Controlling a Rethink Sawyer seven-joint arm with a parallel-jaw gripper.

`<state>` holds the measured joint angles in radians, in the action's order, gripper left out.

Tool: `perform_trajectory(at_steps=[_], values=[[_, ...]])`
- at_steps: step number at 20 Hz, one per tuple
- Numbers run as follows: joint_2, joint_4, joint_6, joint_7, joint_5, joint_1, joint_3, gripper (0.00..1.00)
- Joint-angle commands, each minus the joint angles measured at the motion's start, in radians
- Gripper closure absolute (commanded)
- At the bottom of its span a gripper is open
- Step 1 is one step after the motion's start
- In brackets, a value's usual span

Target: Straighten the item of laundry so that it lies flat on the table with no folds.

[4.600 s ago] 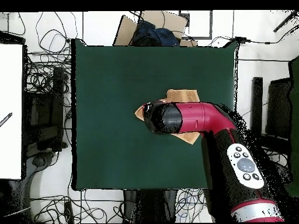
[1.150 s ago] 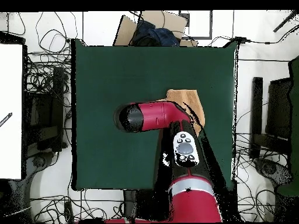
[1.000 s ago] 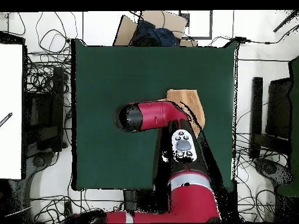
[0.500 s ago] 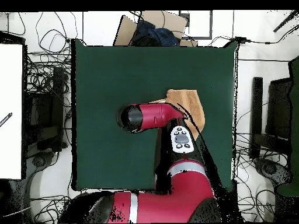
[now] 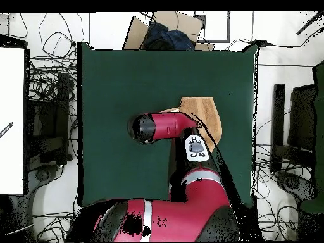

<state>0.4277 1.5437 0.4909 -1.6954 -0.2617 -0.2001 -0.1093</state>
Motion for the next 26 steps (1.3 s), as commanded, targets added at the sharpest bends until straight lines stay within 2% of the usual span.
perform_trajectory(at_steps=[1,8,14,24,25,26], values=[[-0.008,-0.018,-0.071,-0.157,0.031,-0.008,-0.021,0.0],[-0.01,-0.022,-0.073,-0.155,0.026,0.0,-0.012,0.0],[-0.081,-0.042,-0.133,-0.18,0.016,0.015,0.0,0.0],[-0.088,-0.068,-0.113,-0.168,0.028,0.015,0.002,0.0],[-0.089,-0.071,-0.122,-0.166,0.025,0.014,0.002,1.0],[-0.088,-0.07,-0.126,-0.169,0.023,0.017,0.005,1.0]])
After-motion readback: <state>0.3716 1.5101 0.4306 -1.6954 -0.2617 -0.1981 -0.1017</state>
